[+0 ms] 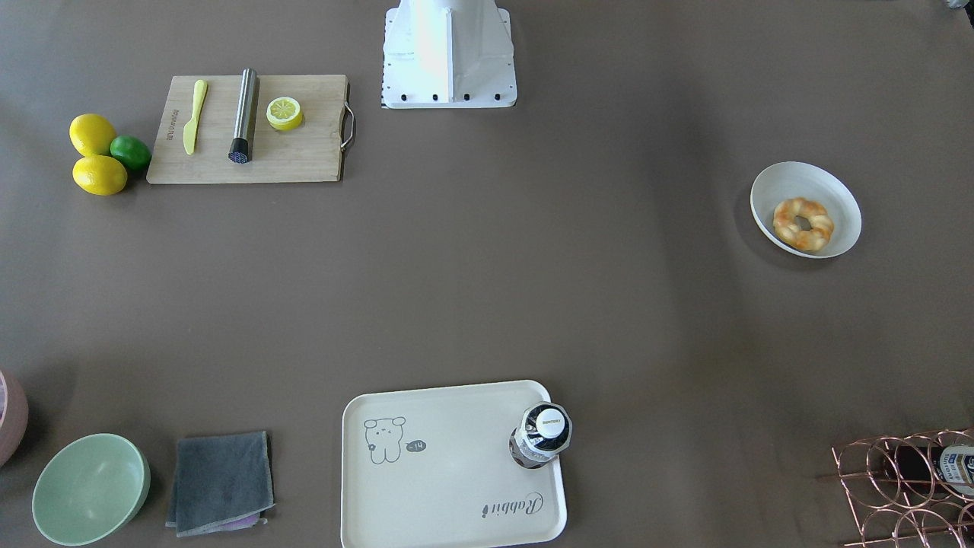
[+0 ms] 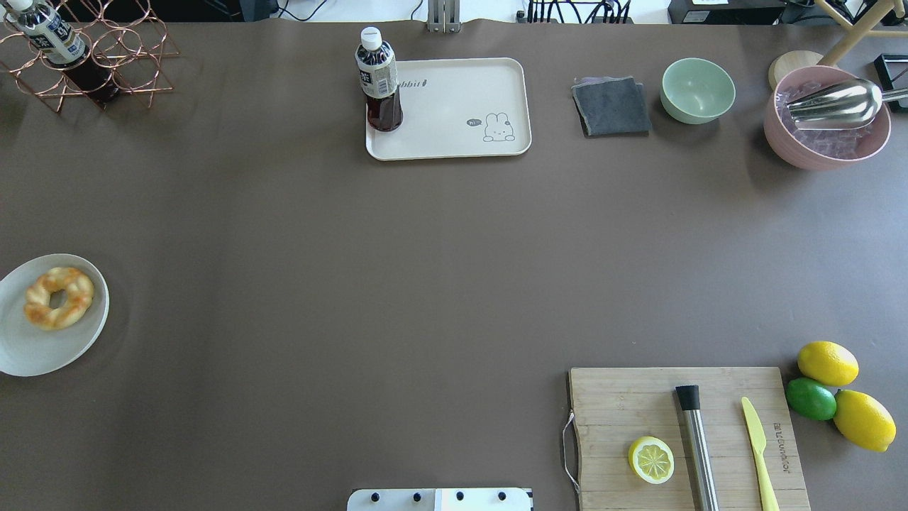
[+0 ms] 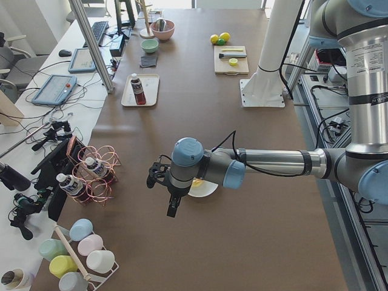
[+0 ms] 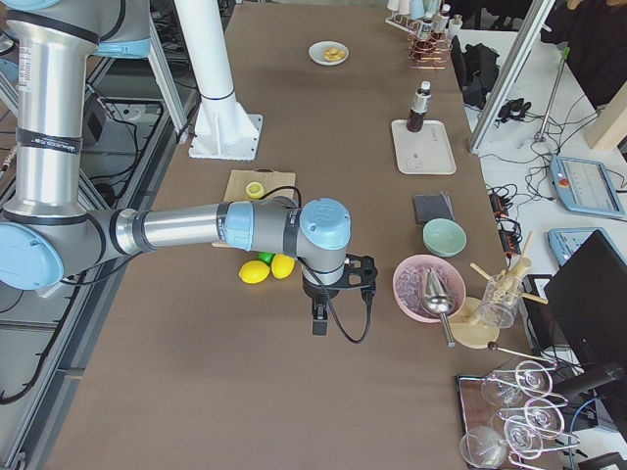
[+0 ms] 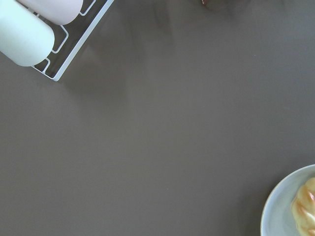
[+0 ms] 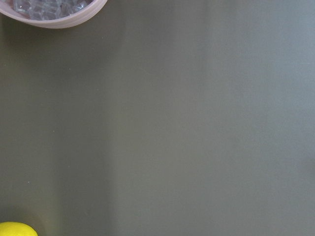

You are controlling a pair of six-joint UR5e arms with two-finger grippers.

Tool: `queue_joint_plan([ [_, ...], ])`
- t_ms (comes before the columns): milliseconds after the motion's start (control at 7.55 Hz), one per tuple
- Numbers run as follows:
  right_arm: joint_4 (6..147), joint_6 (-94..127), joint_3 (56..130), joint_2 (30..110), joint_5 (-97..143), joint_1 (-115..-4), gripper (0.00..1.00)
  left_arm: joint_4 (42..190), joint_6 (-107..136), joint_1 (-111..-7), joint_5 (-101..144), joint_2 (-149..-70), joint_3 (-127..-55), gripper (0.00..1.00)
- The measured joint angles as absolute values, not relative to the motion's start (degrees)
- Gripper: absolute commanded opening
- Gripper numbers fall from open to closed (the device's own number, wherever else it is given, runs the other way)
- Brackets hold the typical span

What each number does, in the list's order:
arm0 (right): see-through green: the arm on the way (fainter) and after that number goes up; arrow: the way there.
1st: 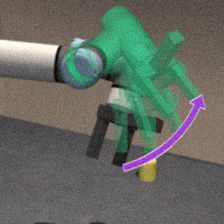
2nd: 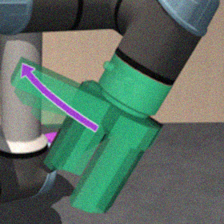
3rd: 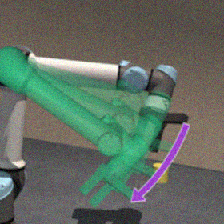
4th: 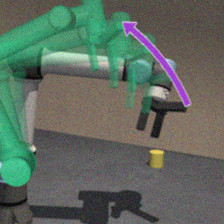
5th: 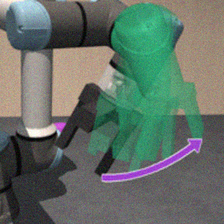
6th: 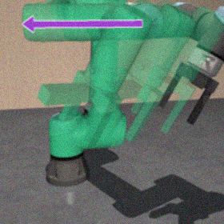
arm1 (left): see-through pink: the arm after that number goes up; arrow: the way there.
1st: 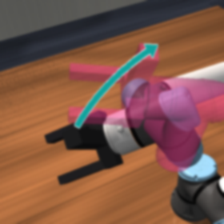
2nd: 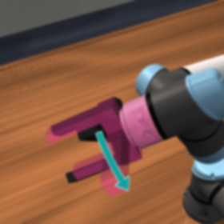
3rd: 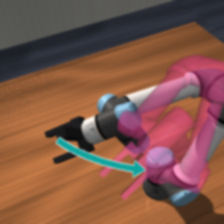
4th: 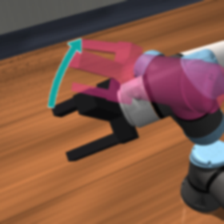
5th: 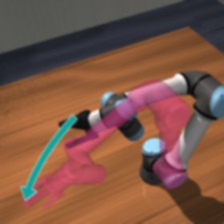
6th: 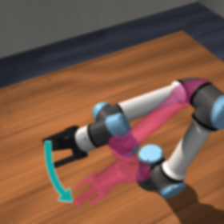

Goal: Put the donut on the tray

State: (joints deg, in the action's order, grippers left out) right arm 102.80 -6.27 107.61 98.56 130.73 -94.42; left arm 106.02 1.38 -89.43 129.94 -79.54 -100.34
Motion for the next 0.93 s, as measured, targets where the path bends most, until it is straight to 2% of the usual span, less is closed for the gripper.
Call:
queue_joint_plan([
  [928,102.35,-6.86,106.04,98.51,131.14,-94.05,1.0,97.31,1.23,-89.16,136.37,-79.75,-101.07,0.98],
])
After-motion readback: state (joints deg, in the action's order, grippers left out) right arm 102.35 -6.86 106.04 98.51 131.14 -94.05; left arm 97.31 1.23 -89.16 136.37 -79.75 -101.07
